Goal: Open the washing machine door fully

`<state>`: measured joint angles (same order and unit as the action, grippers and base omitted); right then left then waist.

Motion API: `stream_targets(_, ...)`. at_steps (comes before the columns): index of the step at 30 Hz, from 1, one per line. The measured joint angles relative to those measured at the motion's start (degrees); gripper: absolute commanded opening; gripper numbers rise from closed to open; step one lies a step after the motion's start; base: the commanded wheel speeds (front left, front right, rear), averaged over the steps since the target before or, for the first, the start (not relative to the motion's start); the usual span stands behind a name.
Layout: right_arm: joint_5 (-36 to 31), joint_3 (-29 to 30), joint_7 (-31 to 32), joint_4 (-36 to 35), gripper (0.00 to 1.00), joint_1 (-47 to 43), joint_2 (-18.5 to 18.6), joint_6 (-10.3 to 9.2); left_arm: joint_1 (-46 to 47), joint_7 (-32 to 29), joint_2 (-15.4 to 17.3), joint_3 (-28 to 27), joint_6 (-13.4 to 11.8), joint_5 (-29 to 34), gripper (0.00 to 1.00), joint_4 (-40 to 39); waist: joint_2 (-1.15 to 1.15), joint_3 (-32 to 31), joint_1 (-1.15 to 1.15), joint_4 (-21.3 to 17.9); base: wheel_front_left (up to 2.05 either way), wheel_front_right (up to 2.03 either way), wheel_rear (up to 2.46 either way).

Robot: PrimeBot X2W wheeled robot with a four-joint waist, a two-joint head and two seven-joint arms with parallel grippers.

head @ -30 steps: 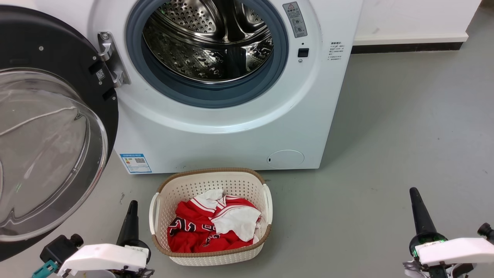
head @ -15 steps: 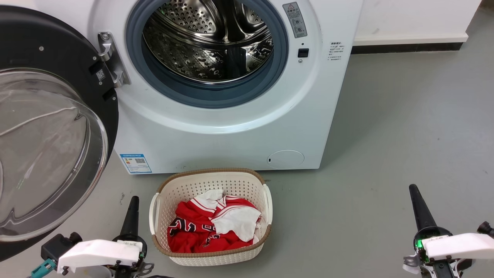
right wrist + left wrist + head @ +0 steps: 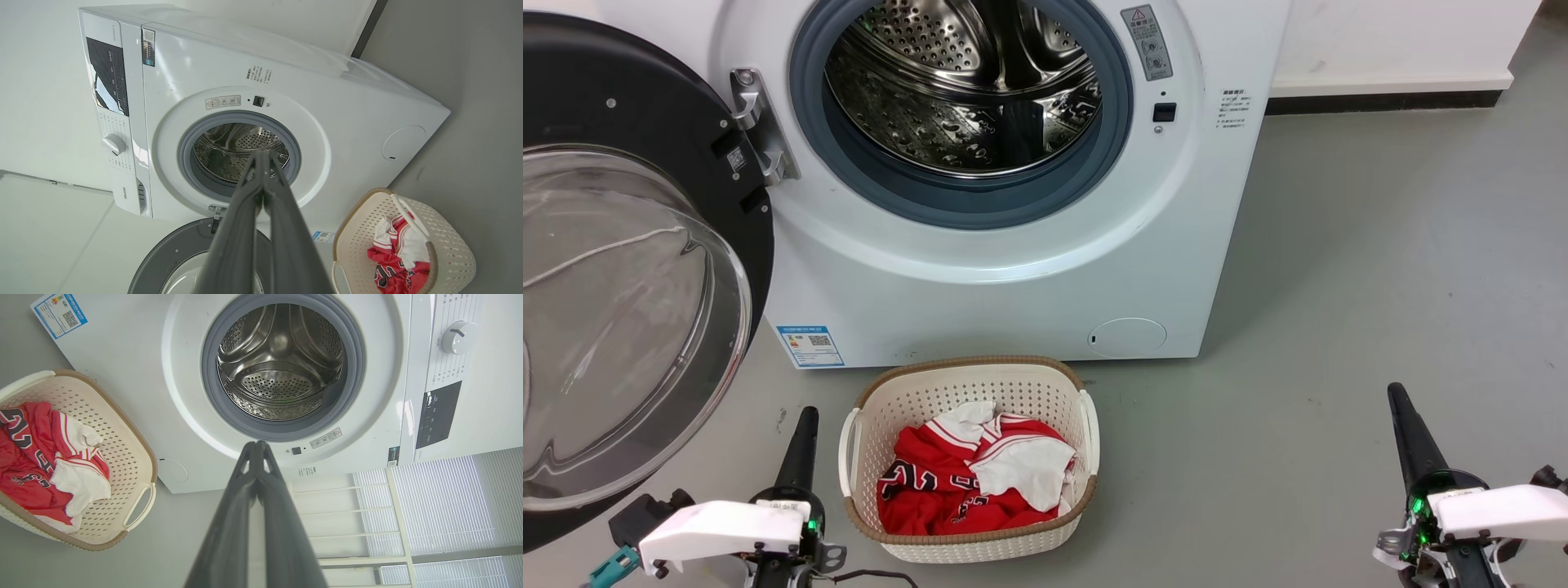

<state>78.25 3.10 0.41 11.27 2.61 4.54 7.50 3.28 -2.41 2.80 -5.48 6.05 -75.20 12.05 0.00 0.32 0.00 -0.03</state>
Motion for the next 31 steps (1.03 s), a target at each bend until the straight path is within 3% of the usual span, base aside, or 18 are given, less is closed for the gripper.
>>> stream_targets(31,15.17,1.32,4.31,2.53,0.00,3.10,-0.12,0.00,2.69,-4.00,0.03,-0.96,1.31,-16.55,0.00,1.98,0.00,-0.14,0.00,0.03,0.00,0.00,0.00)
